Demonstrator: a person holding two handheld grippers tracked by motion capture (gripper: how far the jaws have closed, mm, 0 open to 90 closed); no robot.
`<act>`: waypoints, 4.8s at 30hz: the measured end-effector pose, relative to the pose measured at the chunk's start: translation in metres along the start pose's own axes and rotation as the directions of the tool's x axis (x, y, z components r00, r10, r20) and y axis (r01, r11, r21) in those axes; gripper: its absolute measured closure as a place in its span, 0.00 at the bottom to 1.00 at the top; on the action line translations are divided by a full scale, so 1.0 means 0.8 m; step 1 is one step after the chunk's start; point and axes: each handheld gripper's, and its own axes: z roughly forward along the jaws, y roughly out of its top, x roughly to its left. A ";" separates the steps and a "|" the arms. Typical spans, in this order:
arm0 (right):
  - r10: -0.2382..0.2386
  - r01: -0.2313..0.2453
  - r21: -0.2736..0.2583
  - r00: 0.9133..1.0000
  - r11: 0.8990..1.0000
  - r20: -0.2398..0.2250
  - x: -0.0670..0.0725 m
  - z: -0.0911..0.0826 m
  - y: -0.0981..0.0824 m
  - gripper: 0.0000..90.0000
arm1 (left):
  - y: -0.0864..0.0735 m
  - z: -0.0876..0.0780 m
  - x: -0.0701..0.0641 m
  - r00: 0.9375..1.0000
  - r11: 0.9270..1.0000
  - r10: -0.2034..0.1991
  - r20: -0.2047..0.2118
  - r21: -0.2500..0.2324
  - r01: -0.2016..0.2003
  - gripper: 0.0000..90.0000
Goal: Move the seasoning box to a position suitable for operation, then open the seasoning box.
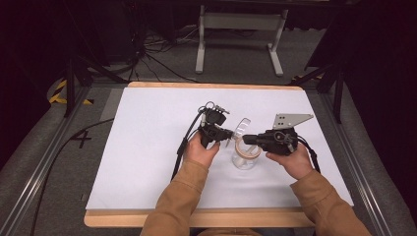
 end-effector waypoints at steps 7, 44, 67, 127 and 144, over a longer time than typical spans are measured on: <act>-0.010 0.010 -0.001 1.000 1.000 -0.006 0.002 0.015 0.006 1.00 | -0.003 -0.004 0.001 1.000 1.000 0.001 -0.019 0.009 -0.001 0.95; 0.179 -0.163 -0.109 0.971 0.981 0.158 -0.075 -0.083 -0.011 0.97 | -0.114 -0.140 0.058 0.996 0.994 -0.061 -0.064 -0.098 0.054 0.68; 0.239 -0.284 0.173 0.940 0.943 0.245 -0.107 -0.029 -0.078 1.00 | -0.122 -0.136 0.093 0.971 0.986 -0.163 -0.172 -0.050 0.157 0.63; 0.074 -0.064 0.445 0.997 0.893 -0.005 -0.017 0.042 -0.080 1.00 | -0.116 -0.136 0.094 0.976 0.987 -0.155 -0.151 -0.056 0.148 0.64; 0.055 -0.091 0.226 0.986 0.970 0.160 -0.043 -0.041 -0.050 1.00 | -0.116 -0.140 0.093 0.980 0.989 -0.137 -0.141 -0.067 0.129 0.63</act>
